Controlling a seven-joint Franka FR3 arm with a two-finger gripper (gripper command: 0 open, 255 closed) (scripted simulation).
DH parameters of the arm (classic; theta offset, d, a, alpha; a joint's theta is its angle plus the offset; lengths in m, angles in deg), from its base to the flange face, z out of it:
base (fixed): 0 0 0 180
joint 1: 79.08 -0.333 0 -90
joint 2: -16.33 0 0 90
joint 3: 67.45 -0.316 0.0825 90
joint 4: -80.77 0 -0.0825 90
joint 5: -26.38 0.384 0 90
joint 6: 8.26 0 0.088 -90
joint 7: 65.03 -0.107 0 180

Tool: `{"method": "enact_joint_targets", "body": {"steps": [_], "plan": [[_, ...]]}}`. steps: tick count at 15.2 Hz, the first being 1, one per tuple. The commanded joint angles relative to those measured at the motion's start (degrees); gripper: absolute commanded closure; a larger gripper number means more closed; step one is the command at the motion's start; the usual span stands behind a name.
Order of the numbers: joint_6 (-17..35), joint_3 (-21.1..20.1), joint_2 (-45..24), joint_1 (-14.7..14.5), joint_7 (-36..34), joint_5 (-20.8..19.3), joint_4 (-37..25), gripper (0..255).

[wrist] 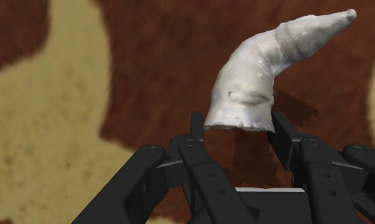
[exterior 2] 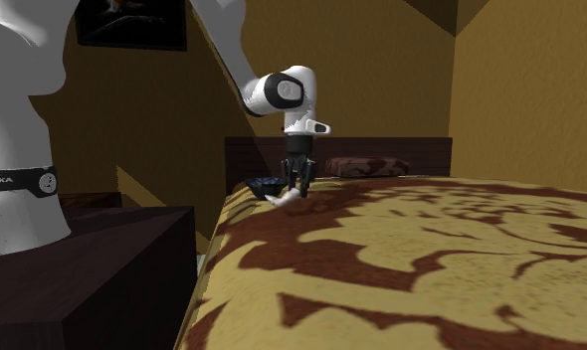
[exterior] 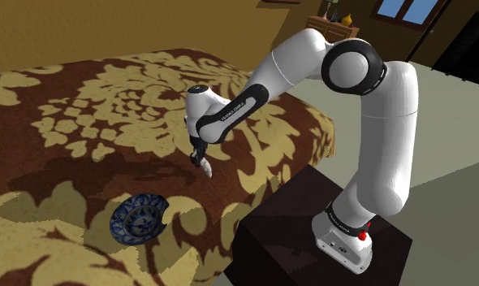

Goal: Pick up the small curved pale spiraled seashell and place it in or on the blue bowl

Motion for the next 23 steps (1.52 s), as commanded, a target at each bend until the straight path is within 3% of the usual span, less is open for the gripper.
{"method": "enact_joint_targets", "body": {"steps": [1,13,23], "plan": [[-1.3,-0.4,1.2,0.2,0.3,0.5,0.0,255],[-8.0,-1.9,7.7,1.4,2.2,3.2,-0.5,255],[-11.9,-4.2,0.7,-8.9,-10.4,0.9,-10.6,255]]}}
